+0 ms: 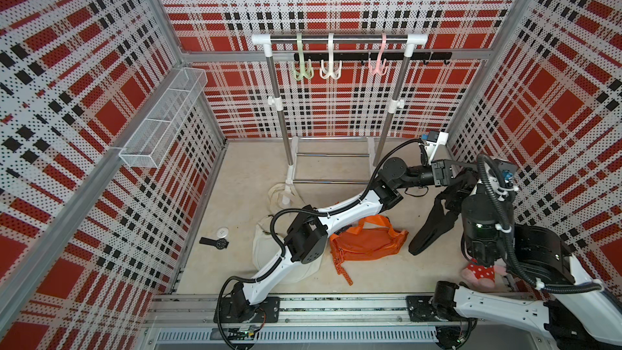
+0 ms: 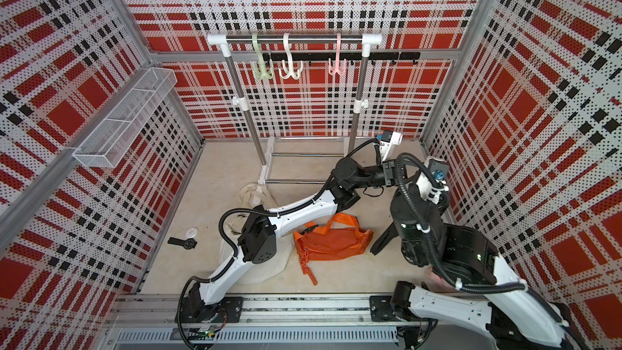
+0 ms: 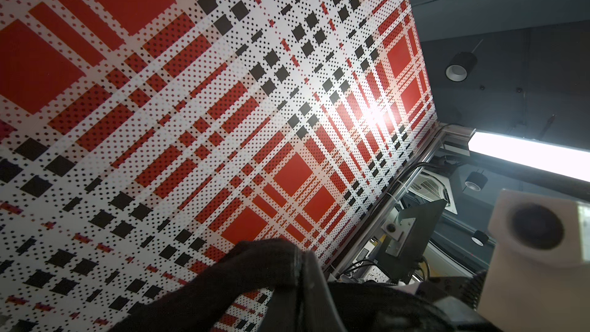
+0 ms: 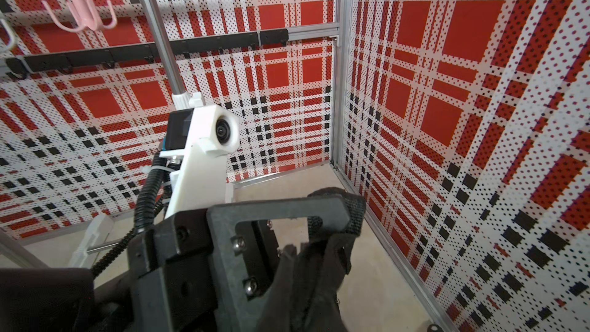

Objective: Take the bag off the hook
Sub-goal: Place the bag at the center of the board.

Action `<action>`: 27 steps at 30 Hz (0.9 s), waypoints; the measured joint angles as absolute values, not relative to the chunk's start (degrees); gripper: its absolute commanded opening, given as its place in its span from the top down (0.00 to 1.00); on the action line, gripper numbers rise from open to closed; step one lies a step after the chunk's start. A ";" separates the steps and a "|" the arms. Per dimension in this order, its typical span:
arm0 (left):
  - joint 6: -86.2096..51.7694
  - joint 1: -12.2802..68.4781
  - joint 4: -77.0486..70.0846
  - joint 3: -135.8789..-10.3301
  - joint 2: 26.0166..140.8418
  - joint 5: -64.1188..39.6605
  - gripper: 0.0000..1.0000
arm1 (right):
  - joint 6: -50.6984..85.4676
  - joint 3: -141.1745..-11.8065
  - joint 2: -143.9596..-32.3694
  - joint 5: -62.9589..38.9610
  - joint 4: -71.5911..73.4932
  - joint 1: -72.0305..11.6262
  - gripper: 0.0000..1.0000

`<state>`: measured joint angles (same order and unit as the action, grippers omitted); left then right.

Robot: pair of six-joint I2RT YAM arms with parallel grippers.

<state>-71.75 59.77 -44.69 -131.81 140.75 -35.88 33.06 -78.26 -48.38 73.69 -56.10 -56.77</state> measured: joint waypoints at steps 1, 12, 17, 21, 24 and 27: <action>-71.70 59.29 -44.73 -130.91 140.75 -36.07 0.93 | 33.04 -77.95 -49.54 71.37 -55.64 -53.54 1.00; -70.17 52.47 -42.46 -123.55 144.40 -37.63 0.91 | 32.34 -66.17 -59.70 48.84 -45.25 -32.34 1.00; -70.11 51.59 -41.54 -125.89 148.31 -38.39 0.79 | 32.23 -62.13 -60.29 43.83 -40.34 -27.22 1.00; -69.38 51.13 -40.21 -125.89 148.99 -38.39 0.54 | 32.18 -61.47 -60.27 42.59 -38.52 -24.91 1.00; -68.62 50.68 -40.29 -125.19 148.62 -38.33 0.49 | 32.18 -61.43 -59.02 42.65 -38.26 -23.31 1.00; -67.46 49.74 -40.25 -122.67 147.35 -38.35 0.49 | 32.05 -61.45 -56.42 43.05 -39.16 -21.12 1.00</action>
